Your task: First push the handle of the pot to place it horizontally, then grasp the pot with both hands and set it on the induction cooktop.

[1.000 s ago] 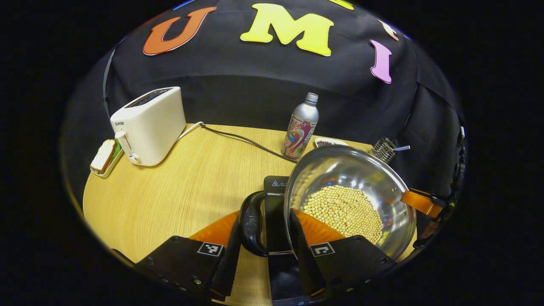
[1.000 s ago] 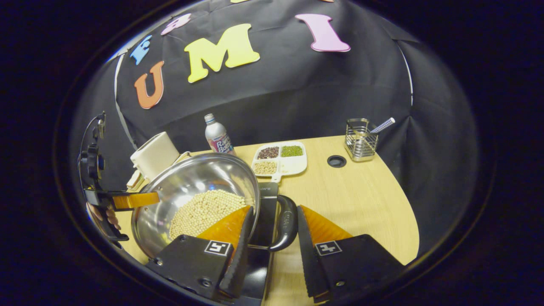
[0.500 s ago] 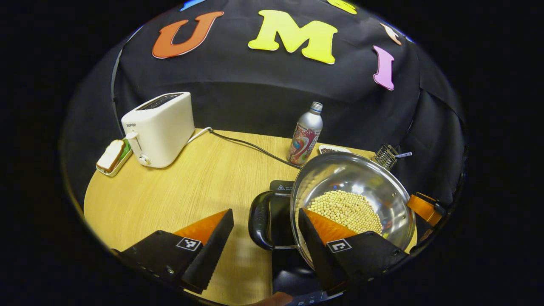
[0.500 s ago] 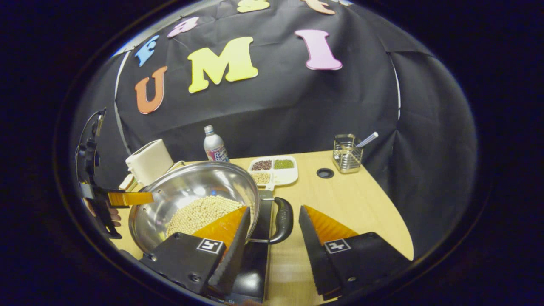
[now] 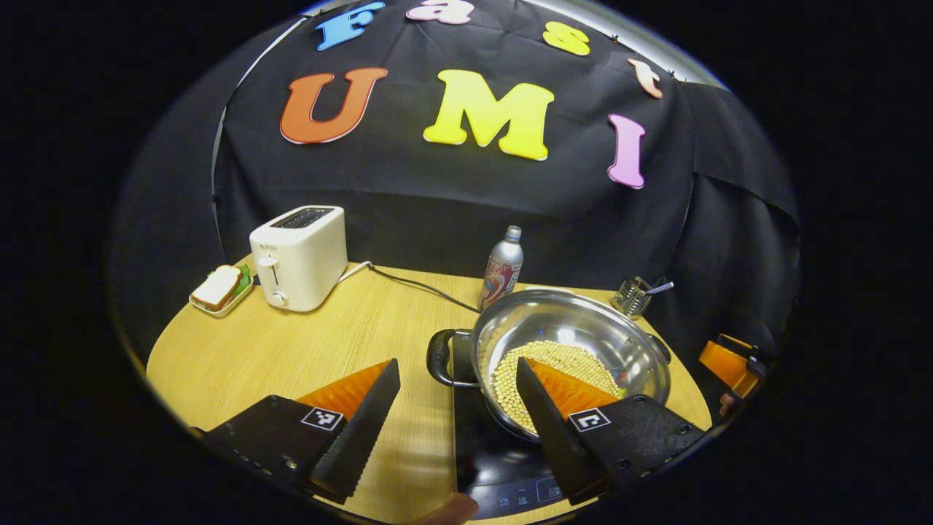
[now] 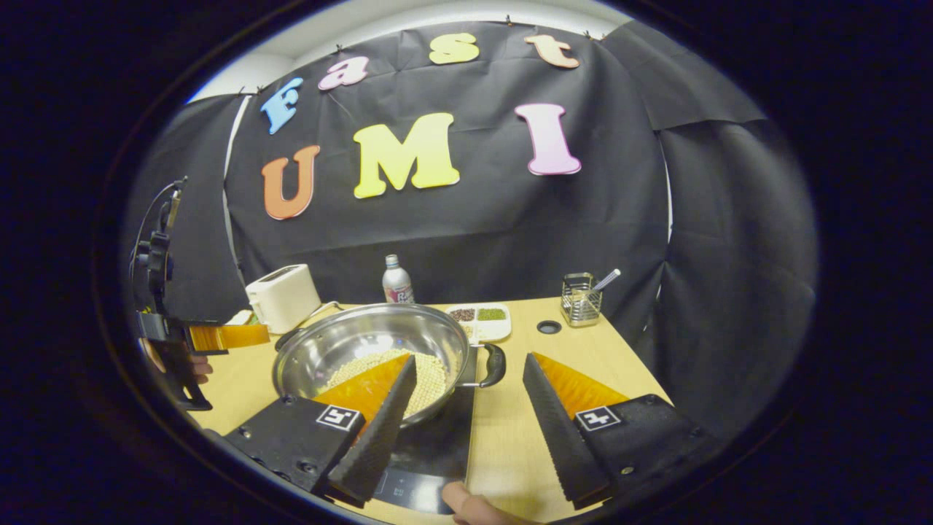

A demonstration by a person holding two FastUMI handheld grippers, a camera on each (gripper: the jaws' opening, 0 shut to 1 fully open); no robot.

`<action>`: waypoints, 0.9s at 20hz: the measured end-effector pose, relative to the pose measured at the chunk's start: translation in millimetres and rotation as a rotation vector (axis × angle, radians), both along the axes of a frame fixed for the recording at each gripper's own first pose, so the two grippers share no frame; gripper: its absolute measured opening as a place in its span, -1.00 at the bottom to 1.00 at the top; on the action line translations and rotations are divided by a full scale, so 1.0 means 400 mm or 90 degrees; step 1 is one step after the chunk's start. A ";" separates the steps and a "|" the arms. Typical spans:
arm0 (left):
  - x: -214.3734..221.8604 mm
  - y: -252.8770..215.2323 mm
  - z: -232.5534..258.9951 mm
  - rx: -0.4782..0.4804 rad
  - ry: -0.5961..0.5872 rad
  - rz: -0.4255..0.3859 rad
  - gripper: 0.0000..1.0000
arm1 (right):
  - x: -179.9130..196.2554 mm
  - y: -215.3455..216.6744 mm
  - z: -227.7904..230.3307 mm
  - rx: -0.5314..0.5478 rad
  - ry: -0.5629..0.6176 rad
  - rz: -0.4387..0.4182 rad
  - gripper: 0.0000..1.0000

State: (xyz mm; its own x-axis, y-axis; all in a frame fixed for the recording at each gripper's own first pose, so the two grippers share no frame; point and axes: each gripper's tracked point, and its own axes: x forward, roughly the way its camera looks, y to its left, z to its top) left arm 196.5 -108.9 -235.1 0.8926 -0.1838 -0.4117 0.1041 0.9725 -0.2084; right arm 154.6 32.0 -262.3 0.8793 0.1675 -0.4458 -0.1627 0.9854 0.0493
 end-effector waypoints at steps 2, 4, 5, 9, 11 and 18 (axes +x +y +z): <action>-0.049 0.000 0.062 -0.009 -0.047 0.008 0.92 | -0.053 0.000 0.025 0.001 -0.012 0.000 0.84; -0.109 -0.002 0.106 -0.010 -0.068 0.007 0.91 | -0.105 -0.006 0.058 -0.002 -0.024 -0.001 0.92; -0.137 -0.002 0.132 -0.008 -0.081 0.009 0.92 | -0.125 -0.010 0.074 -0.003 -0.033 -0.003 0.90; -0.237 -0.011 0.232 0.003 -0.134 -0.003 0.92 | -0.201 -0.026 0.170 -0.013 -0.087 -0.012 0.92; -0.272 -0.011 0.284 0.015 -0.163 -0.003 0.90 | -0.231 -0.032 0.221 -0.013 -0.116 -0.016 0.96; -0.415 0.021 0.453 0.056 -0.251 0.029 0.91 | -0.337 -0.064 0.410 -0.028 -0.202 -0.044 0.94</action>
State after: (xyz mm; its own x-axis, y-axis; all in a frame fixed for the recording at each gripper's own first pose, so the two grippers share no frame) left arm 30.3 -100.5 -53.8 0.9916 -0.1199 -0.0481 0.1160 0.9902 -0.0773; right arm 19.9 6.2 -98.1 0.9842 0.0897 -0.1529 -0.0964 0.9947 -0.0368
